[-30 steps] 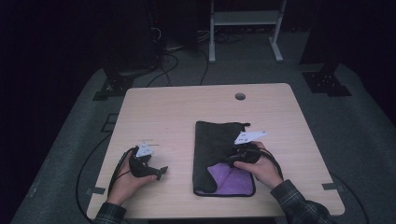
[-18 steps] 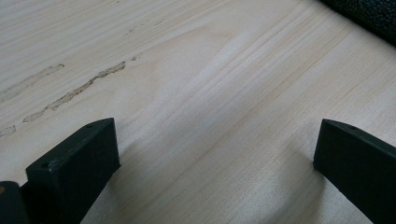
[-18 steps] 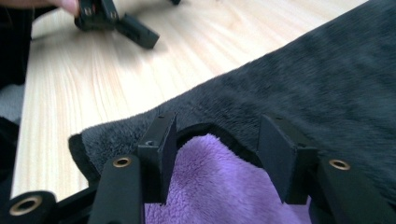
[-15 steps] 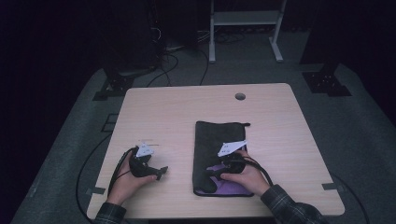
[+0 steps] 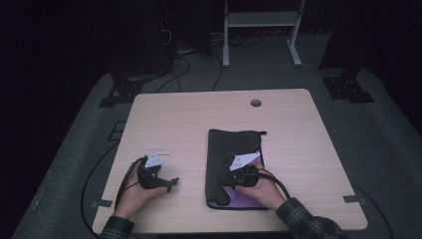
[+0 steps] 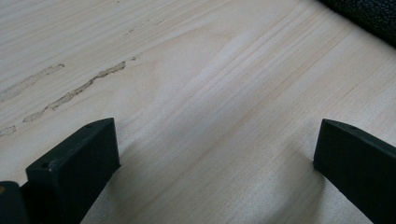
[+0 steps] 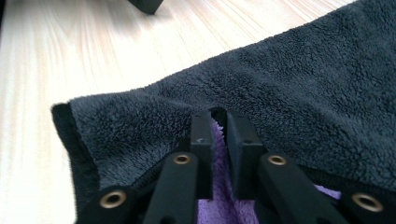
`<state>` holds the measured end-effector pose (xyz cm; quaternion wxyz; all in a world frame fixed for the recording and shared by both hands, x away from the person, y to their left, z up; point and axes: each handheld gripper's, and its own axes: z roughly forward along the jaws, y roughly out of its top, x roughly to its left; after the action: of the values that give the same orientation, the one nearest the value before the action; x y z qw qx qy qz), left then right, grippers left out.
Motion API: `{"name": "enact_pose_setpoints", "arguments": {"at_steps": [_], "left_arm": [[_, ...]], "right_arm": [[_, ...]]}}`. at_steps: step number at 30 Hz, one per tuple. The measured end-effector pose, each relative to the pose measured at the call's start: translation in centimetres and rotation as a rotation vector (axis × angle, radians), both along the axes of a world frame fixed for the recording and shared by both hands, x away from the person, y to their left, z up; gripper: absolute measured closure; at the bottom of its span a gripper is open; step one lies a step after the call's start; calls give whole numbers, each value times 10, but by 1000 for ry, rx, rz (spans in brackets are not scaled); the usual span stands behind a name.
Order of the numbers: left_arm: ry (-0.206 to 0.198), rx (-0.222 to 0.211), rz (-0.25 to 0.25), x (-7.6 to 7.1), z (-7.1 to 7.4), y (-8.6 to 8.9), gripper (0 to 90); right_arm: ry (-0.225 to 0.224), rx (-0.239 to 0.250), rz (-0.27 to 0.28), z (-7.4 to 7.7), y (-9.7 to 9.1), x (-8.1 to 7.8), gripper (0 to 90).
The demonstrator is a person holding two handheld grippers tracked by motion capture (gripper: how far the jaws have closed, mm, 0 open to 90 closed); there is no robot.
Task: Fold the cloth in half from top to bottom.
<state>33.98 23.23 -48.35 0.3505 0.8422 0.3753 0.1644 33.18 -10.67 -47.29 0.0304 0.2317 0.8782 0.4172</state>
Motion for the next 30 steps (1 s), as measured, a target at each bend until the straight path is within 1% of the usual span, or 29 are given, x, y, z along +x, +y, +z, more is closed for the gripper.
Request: {"name": "enact_pose_setpoints", "arguments": {"at_steps": [2,4,5,10,14,17,19,20,23,26,27,28,30], "left_arm": [[0,0,0,0,0,0,0],[1,0,0,0,0,0,0],[1,1,0,0,0,0,0],[1,1,-2,0,0,0,0],[1,1,-2,0,0,0,0],[1,1,-2,-1,0,0,0],[1,1,-2,-1,0,0,0],[1,1,-3,-1,0,0,0],[1,1,-3,-1,0,0,0],[0,-1,-1,-1,0,0,0],[0,-1,-1,-1,0,0,0],[-2,0,-3,0,0,0,0],[-2,-1,-2,-1,0,0,0]], "right_arm": [[22,17,-6,3,-3,1,840],[35,36,-11,7,-8,0,841],[35,50,-7,10,-12,0,841],[31,69,-13,21,-29,-5,842],[32,76,-27,25,-45,-13,843],[39,81,-42,26,-60,-21,844],[39,87,-46,27,-64,-23,844],[42,98,-63,28,-75,-29,844],[47,114,-82,27,-86,-36,843],[51,112,-94,24,-96,-43,839],[51,112,-94,24,-96,-43,839],[51,102,-102,20,-101,-48,824],[46,86,-110,17,-104,-51,805]]}}
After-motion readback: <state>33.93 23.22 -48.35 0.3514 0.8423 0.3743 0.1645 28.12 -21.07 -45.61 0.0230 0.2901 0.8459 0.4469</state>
